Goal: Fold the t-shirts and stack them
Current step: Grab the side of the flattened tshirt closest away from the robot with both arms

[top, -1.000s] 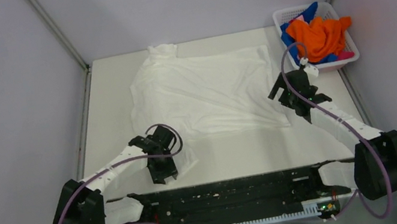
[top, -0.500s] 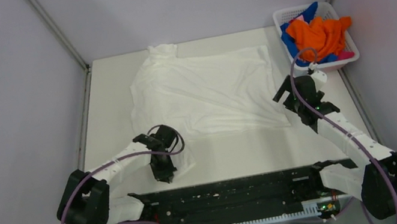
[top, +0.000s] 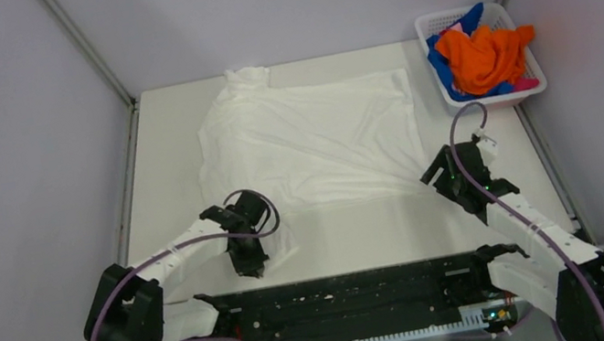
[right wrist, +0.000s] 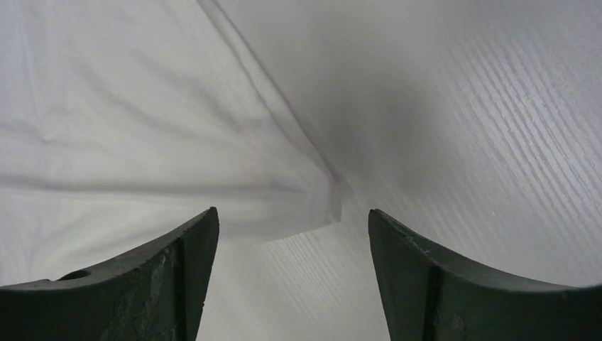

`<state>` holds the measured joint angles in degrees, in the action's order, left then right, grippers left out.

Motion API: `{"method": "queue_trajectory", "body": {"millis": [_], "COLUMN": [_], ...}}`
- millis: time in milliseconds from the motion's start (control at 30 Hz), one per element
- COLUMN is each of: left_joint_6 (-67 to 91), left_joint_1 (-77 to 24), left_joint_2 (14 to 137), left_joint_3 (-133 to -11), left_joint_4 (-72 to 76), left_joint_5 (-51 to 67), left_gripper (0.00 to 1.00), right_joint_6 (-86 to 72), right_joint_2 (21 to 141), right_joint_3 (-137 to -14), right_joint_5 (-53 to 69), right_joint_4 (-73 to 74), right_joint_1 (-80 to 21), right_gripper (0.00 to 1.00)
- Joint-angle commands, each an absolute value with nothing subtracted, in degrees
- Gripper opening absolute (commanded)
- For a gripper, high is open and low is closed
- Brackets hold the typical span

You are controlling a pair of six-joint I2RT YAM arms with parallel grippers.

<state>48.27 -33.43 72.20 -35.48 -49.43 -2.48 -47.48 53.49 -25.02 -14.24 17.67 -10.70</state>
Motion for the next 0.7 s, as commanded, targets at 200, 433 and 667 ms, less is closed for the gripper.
{"method": "queue_trajectory", "body": {"millis": [200, 433, 667], "left_joint_6": [49.3, 49.0, 49.7], "left_joint_1": [-33.7, -33.7, -33.7], "left_joint_2": [70.2, 70.9, 68.5], "left_joint_3": [-35.9, -36.5, -36.8], "left_joint_4": [-52.2, -52.8, -55.1], "left_joint_5": [-3.0, -2.3, -0.7], "left_gripper": [0.00, 0.00, 0.00], "right_joint_6": [-50.0, -50.6, -51.0], "right_joint_2": [52.5, 55.1, 60.0], "right_joint_3": [-20.9, -19.6, -19.7], "right_joint_5": [-9.6, -10.0, -11.4], "right_joint_4": [14.2, 10.9, 6.6], "right_joint_1": [-10.4, -10.4, -10.3], "right_gripper": [0.47, 0.41, 0.39]}}
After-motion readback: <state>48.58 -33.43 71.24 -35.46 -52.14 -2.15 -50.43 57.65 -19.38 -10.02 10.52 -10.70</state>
